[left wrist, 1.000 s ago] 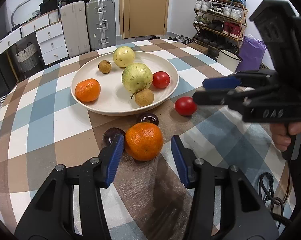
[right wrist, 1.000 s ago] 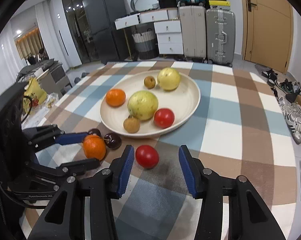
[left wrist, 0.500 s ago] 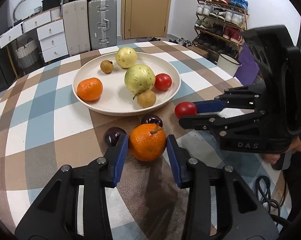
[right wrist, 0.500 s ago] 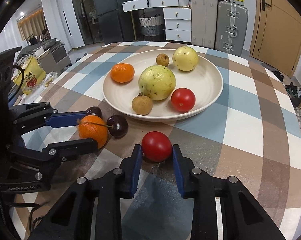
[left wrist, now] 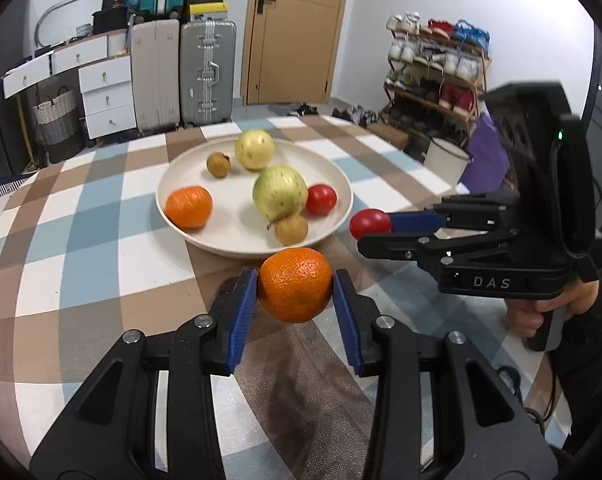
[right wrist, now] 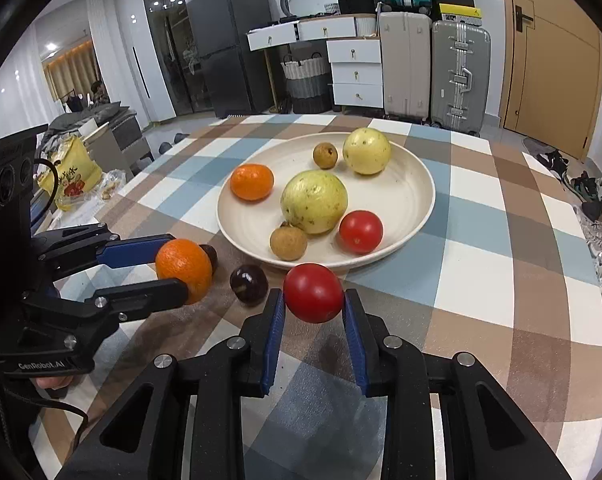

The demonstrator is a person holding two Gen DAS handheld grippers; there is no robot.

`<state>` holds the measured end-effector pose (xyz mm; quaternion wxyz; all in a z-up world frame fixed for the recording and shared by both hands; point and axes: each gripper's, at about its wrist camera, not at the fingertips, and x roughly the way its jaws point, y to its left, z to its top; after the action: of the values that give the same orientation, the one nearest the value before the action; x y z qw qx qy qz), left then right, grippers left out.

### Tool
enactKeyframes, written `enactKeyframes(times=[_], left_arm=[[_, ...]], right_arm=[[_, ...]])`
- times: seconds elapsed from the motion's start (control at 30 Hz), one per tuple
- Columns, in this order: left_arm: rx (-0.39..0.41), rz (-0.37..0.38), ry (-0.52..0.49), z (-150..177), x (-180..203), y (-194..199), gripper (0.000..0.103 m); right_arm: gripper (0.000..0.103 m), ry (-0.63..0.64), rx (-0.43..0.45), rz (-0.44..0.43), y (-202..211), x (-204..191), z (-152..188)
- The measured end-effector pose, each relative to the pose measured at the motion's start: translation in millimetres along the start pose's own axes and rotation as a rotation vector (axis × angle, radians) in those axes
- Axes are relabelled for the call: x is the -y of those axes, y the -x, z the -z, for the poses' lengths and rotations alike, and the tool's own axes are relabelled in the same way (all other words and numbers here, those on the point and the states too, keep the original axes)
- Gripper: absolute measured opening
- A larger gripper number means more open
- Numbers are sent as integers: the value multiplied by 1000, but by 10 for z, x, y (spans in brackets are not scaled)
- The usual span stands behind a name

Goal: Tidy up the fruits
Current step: 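Carry the tomato and orange over the white plate with both grippers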

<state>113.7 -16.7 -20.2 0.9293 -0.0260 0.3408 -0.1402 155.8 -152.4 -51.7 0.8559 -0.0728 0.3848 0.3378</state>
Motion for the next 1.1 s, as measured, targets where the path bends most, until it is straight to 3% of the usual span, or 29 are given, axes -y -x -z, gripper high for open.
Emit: enactKeyframes(times=[0.27,0.53,0.73,1.1], left_arm=[[84,-14,57,-110,-122,266,36],[111,-82,70,-296,-229,375,36],[133,-89,59,-527,-211,353,36],[116,-117,23,-831,-195,0,36]], right_arm=[[30,-31,50,-28,123,72,-48],[30,-111,107,-3,307,241,-263],[30,-122,127,13,425,272,-476],[30,-91,59,8,205,403,-801]])
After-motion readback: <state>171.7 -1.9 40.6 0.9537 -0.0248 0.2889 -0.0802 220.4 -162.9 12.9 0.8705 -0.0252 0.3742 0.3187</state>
